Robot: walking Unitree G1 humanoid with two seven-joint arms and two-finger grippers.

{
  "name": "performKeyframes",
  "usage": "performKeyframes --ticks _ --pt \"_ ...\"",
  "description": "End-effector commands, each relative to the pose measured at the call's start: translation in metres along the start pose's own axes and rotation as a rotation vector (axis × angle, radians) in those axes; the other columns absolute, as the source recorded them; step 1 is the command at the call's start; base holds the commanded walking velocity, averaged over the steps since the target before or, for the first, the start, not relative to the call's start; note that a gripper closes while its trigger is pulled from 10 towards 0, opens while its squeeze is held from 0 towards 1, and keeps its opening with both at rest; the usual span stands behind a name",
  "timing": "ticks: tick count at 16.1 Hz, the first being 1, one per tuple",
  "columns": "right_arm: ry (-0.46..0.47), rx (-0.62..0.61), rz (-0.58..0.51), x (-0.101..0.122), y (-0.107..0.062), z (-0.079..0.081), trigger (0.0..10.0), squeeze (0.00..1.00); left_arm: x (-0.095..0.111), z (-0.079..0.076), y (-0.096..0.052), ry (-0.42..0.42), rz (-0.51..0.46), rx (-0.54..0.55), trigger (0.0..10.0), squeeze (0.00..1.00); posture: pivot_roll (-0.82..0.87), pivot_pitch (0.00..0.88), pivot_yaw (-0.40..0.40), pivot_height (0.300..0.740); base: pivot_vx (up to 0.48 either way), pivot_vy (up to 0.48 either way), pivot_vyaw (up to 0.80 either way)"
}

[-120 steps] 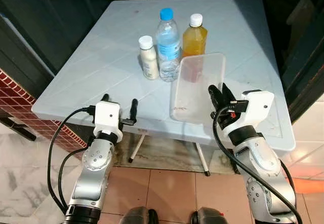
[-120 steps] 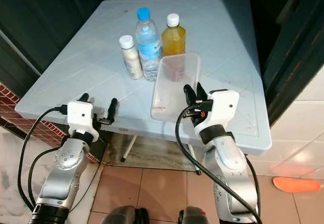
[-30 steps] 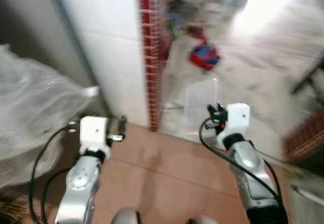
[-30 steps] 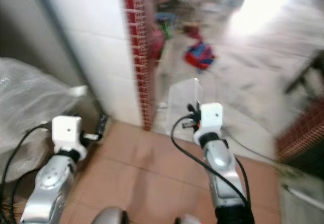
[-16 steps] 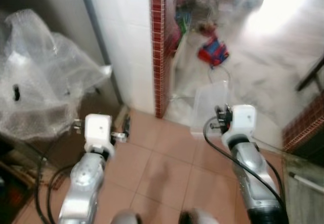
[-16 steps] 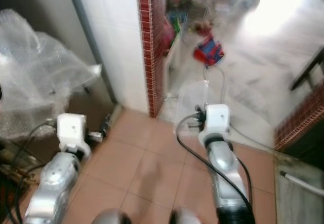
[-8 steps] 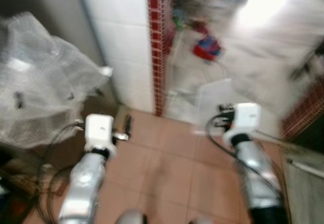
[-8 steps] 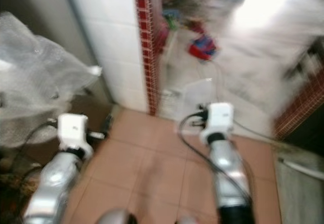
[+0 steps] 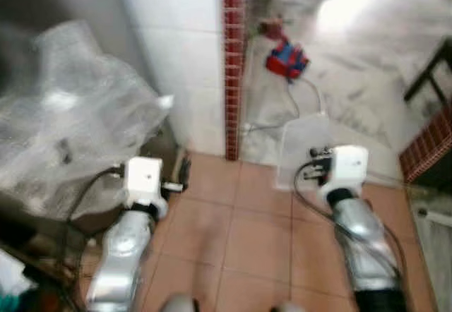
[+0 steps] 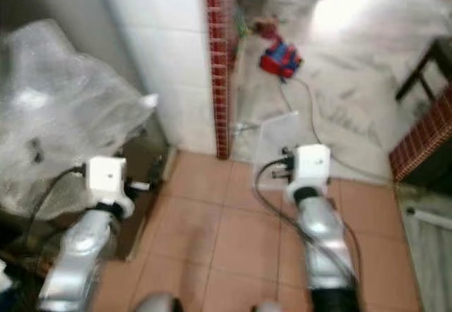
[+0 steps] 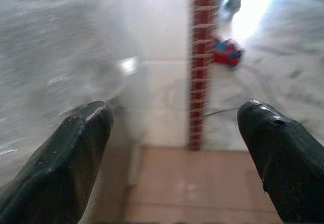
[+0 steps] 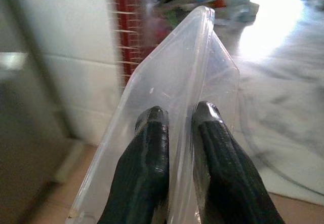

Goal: Restocking fridge

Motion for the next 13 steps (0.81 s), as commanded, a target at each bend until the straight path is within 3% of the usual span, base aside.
performKeyframes --ticks 1,5,13 --pt "-0.011 0.03 -0.03 0.0061 0.0001 0.0035 10.0 0.0 0.002 0.0028 0.0005 0.009 -0.008 0.017 10.0 0.0 0.04 0.049 0.047 0.74 0.0 0.0 0.0" --pt "-0.005 0.013 -0.018 0.0021 -0.0038 0.0014 10.0 0.0 0.0016 0.0046 -0.0015 0.011 -0.009 0.042 10.0 0.0 0.04 0.044 0.043 0.74 0.0 0.0 0.73" --pt "-0.006 0.001 -0.009 0.0007 -0.0044 -0.0023 10.0 0.0 0.0013 0.0007 0.0006 0.008 -0.004 0.034 10.0 0.0 0.03 0.044 0.037 0.74 -0.355 0.0 0.0"
Point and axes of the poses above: a point about 5 cm out from each wrist's last joint towards the gripper, its own y axis pointing out of the wrist towards the gripper, its own x axis along the axis of the wrist's last joint, z = x × y, the point moved 1 cm from there along y, pointing out of the wrist towards the gripper, and after that the axes turned 7 degrees about y, right-handed, at the moved point
